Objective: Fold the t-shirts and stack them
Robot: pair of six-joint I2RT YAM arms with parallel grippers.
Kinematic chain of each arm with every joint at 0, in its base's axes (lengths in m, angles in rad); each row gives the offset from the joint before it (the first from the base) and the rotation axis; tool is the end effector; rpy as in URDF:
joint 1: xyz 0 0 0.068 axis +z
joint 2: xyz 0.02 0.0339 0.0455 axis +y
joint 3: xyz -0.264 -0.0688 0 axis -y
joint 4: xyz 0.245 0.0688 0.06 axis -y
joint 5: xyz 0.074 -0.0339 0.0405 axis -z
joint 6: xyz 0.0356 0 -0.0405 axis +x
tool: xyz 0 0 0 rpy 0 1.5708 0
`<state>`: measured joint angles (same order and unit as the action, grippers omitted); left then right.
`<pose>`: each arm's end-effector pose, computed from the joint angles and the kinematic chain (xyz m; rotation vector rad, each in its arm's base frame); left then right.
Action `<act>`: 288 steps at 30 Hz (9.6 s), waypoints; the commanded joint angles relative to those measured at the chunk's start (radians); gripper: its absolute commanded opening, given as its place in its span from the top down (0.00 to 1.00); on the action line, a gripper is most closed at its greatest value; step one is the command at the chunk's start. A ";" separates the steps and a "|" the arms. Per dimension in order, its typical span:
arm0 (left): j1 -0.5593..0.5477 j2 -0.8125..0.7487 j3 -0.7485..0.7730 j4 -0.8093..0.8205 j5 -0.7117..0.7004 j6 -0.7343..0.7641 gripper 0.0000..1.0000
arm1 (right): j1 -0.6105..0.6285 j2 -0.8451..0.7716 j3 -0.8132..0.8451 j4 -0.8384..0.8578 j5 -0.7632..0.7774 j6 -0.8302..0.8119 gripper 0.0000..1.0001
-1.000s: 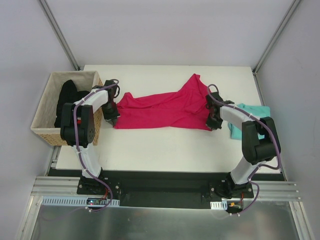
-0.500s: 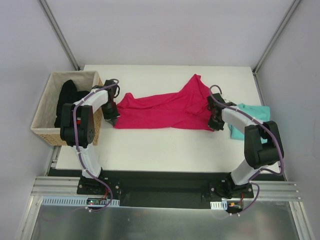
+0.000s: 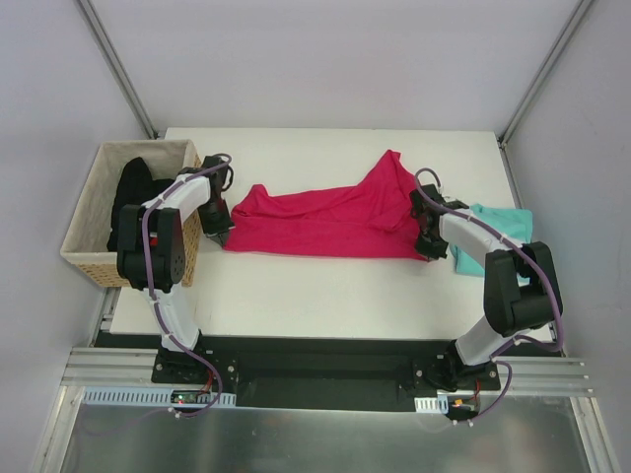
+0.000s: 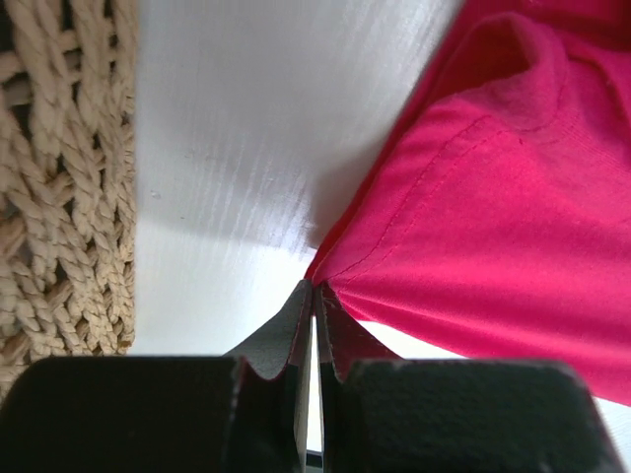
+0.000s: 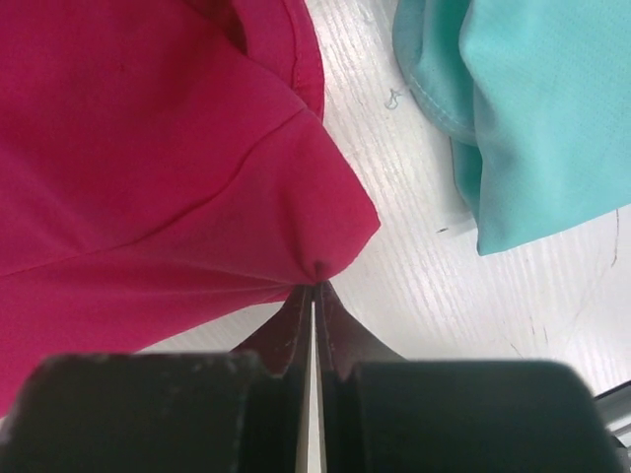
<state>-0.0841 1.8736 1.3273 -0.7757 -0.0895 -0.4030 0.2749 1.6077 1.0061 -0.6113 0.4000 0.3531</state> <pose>0.3652 -0.0276 0.1834 -0.4730 2.8395 0.0383 0.2955 0.0689 0.1881 0.2013 2.6526 -0.3640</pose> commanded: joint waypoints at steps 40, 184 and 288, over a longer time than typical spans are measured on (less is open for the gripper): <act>0.023 -0.062 0.018 -0.039 -0.030 0.020 0.76 | -0.014 -0.075 0.132 -0.126 0.033 -0.023 0.49; -0.106 0.098 0.070 0.082 0.229 0.121 1.00 | 0.076 0.222 0.192 0.245 -0.601 -0.125 0.99; -0.100 -0.174 -0.071 0.039 0.178 0.096 0.69 | 0.213 0.040 0.209 0.096 -0.477 -0.089 0.61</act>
<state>-0.1944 1.7630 1.1988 -0.6983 0.0994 -0.3031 0.5098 1.6310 1.1473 -0.4545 -0.1024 0.3145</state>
